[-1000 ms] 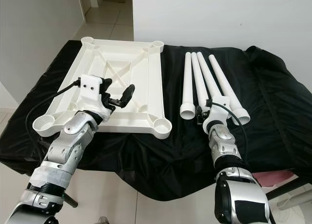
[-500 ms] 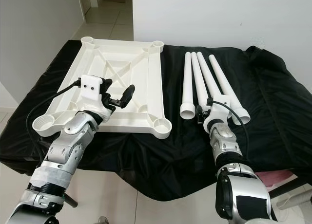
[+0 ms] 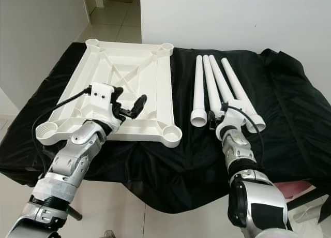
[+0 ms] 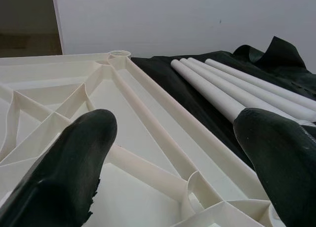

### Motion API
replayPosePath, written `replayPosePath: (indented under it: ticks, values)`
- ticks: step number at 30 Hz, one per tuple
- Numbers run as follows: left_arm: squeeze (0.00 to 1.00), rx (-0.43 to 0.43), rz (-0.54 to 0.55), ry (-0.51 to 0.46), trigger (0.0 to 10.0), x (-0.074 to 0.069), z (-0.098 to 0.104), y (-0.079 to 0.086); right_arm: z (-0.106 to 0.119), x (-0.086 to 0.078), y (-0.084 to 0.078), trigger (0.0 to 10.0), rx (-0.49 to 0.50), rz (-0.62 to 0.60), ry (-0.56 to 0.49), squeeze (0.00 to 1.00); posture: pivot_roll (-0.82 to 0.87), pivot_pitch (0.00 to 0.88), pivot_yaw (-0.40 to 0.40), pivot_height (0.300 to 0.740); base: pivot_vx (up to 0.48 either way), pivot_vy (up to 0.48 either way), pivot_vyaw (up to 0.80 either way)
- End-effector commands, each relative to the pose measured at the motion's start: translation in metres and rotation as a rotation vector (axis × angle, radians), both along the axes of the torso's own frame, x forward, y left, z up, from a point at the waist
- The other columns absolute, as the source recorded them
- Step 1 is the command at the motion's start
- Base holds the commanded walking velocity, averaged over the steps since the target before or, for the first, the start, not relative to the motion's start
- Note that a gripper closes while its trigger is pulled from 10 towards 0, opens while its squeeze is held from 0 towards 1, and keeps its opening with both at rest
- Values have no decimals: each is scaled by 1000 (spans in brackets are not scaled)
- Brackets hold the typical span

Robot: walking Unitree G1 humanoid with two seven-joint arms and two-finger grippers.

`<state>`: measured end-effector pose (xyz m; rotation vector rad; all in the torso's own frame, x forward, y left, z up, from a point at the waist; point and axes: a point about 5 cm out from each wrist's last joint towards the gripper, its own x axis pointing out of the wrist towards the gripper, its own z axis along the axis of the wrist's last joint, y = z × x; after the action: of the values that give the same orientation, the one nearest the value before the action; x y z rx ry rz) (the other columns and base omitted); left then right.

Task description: Building children table

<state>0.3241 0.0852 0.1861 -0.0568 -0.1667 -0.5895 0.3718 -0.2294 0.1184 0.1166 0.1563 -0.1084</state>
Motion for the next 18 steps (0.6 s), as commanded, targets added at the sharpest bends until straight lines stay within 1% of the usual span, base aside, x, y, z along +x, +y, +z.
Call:
replayPosePath:
  ticks: [1,2,3,6,7,8,9,17,18]
  values:
    - [0,33,-86,-16,10000,-3,2,-5,-14,-4,3,10000,47,-3,71,0,43,22,-26,740,0,0,0]
    - [0,33,-86,-16,10000,-3,2,-5,-14,-4,3,10000,47,-3,71,0,43,22,-26,740,0,0,0]
    - [0,31,-85,-17,10000,-3,2,-5,-14,-4,4,10000,65,0,69,1000,45,23,-29,740,0,0,0]
    - [0,31,-81,-18,10000,-3,2,-5,-14,-3,5,10000,54,-4,70,1000,46,24,-29,740,0,0,0]
    - [0,30,-80,-17,10000,-3,2,-5,-14,-3,5,10000,53,-7,71,784,46,24,-29,740,0,0,0]
    - [0,30,-80,-17,10000,-3,2,-5,-14,-3,5,10000,53,-7,71,784,46,24,-29,740,0,0,0]
    - [0,30,-80,-16,10000,-3,2,-5,-14,-3,5,10000,54,-7,71,0,46,24,-29,740,0,0,0]
    - [0,32,-76,-16,10000,-3,2,-4,-7,0,4,10000,41,-8,40,0,50,25,-23,740,0,0,0]
    - [0,34,-76,-16,10000,-3,2,-4,-4,1,3,10000,25,-5,30,0,49,23,-21,740,0,0,0]
